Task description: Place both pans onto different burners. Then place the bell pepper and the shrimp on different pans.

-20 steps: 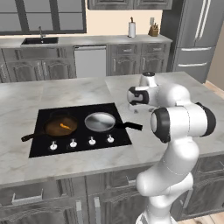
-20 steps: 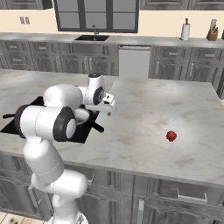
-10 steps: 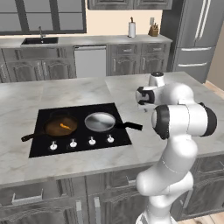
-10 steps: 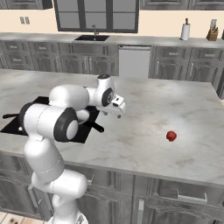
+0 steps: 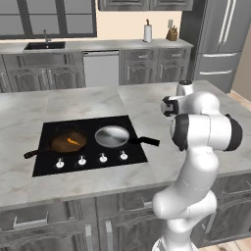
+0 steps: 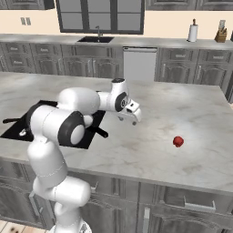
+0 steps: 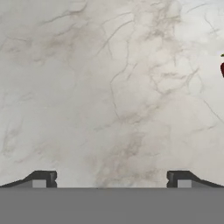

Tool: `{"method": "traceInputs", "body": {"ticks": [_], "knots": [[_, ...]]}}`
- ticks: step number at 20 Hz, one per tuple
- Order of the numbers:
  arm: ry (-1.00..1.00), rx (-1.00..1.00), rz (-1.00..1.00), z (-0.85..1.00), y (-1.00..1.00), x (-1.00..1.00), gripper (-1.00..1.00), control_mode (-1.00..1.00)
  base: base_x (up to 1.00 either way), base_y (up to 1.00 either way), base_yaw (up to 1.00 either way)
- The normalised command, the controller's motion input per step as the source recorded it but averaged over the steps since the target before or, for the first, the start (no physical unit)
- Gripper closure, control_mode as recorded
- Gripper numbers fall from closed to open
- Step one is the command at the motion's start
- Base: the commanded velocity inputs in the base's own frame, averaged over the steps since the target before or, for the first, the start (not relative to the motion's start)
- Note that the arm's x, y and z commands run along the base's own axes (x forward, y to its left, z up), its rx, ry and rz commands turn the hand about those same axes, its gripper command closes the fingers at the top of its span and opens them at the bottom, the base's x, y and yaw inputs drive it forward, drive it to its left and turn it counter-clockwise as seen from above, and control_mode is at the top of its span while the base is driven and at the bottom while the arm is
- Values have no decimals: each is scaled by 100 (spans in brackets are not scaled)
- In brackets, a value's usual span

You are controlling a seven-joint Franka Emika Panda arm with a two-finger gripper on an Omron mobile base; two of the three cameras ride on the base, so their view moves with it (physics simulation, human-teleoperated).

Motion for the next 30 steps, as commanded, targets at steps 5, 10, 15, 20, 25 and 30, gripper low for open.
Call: {"method": "traceInputs", "body": {"ticks": [5,10,15,20,25,30], "knots": [[-1,-1,-15,0,-48,0,-100,-100,0,0,0],[-2,0,-14,0,-46,-7,-100,-100,0,0,0],[-1,0,-9,0,-49,-12,-100,-100,0,0,0],[-1,0,-7,0,-50,-12,-100,-100,0,0,0],[-1,0,-1,0,-48,-9,-100,-100,0,0,0],[0,-1,0,0,-46,0,-100,-100,0,0,0]]}}
